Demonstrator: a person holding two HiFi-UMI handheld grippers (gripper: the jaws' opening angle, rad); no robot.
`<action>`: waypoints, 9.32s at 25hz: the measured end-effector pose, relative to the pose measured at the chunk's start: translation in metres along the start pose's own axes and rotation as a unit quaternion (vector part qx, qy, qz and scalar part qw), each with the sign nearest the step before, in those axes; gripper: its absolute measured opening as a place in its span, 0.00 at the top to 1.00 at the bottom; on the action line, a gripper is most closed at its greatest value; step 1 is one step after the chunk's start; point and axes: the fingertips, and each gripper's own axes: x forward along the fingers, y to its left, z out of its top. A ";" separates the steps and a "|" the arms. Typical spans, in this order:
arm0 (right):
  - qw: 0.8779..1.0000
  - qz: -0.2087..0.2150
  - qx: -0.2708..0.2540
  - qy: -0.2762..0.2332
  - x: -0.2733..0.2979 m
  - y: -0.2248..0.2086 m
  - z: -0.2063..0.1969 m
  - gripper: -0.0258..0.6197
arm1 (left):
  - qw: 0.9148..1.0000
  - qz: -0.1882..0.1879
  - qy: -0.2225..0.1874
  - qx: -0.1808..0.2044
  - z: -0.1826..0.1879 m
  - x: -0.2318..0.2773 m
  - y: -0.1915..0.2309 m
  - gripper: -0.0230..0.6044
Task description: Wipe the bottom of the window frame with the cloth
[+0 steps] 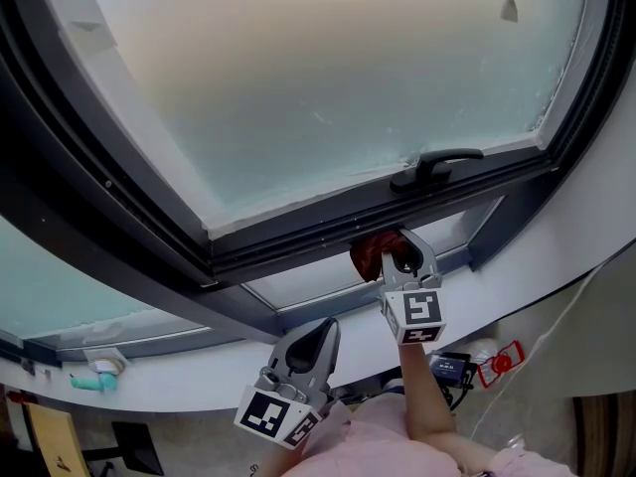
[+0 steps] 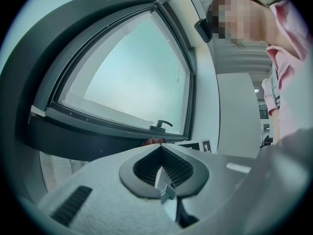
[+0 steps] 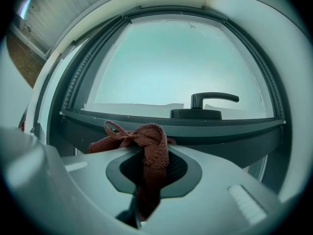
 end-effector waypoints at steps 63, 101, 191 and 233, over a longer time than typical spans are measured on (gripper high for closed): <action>0.996 -0.088 0.029 0.000 -0.008 -0.073 -0.004 0.87 | 1.000 0.005 -0.014 -0.003 0.007 0.006 0.007 0.96; 0.991 -0.131 0.038 0.010 -0.011 -0.107 -0.007 0.87 | 0.999 0.000 -0.032 -0.010 0.010 0.019 0.012 0.96; 0.992 0.026 0.074 0.098 -0.233 -0.217 0.021 0.87 | 0.991 0.127 -0.050 -0.009 -0.008 0.040 -0.094 0.96; 0.989 0.066 -0.046 0.127 0.022 -0.176 0.062 0.87 | 0.978 0.197 -0.062 -0.009 0.012 0.036 -0.059 0.96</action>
